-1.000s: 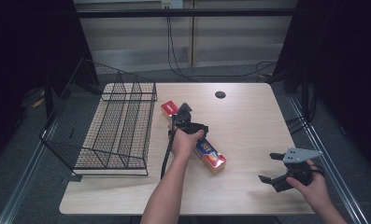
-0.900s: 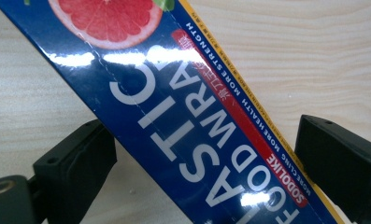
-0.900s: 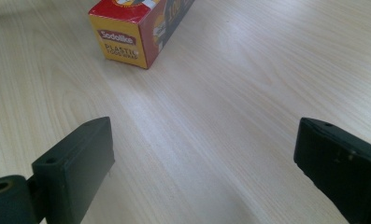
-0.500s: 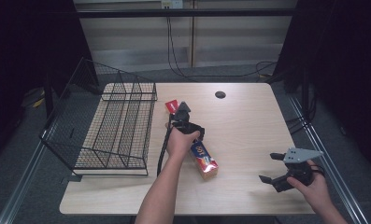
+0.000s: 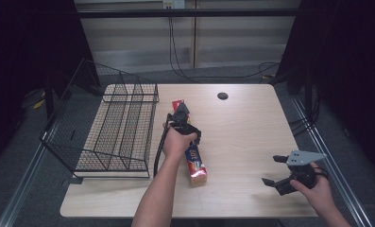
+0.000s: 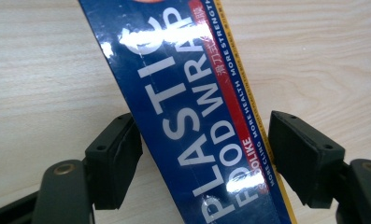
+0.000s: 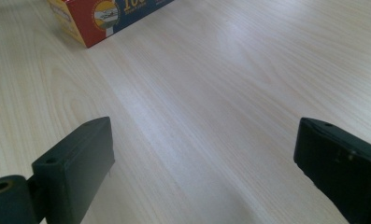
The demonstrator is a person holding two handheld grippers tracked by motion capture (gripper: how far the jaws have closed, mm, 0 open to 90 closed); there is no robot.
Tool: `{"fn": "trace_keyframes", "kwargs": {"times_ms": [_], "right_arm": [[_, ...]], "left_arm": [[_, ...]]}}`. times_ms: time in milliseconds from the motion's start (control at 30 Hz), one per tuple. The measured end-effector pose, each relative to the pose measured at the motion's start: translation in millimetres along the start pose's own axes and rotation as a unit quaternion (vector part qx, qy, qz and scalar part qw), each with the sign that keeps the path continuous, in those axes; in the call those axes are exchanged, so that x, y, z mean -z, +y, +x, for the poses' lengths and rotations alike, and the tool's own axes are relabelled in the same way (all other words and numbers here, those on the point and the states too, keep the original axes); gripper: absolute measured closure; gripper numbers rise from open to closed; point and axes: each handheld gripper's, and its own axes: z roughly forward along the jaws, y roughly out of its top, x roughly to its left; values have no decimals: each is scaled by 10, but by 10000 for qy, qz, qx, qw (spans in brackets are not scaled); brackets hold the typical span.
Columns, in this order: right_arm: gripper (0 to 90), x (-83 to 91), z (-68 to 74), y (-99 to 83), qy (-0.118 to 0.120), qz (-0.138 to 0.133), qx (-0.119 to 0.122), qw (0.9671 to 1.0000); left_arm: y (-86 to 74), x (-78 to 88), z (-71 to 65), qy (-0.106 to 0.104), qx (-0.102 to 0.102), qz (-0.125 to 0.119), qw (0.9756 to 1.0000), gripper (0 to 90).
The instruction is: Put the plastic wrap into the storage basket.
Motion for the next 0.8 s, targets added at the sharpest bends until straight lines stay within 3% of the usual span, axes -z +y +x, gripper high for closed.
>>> {"fn": "trace_keyframes", "kwargs": {"times_ms": [433,533,567,800], "right_arm": [[46,-18,11,15,18,1,24,10000],[46,-16,10,14,16,2,11,10000],[46,-18,1,10,43,1,16,10000],[47,-8,2,15,14,-21,19,10000]], "left_arm": [[78,-112,-39,383,181,-304,9986,255],[95,-128,-36,417,174,-293,9985,258],[108,-124,-43,471,102,-215,9986,266],[150,-54,-55,660,144,34,9977,354]]}}
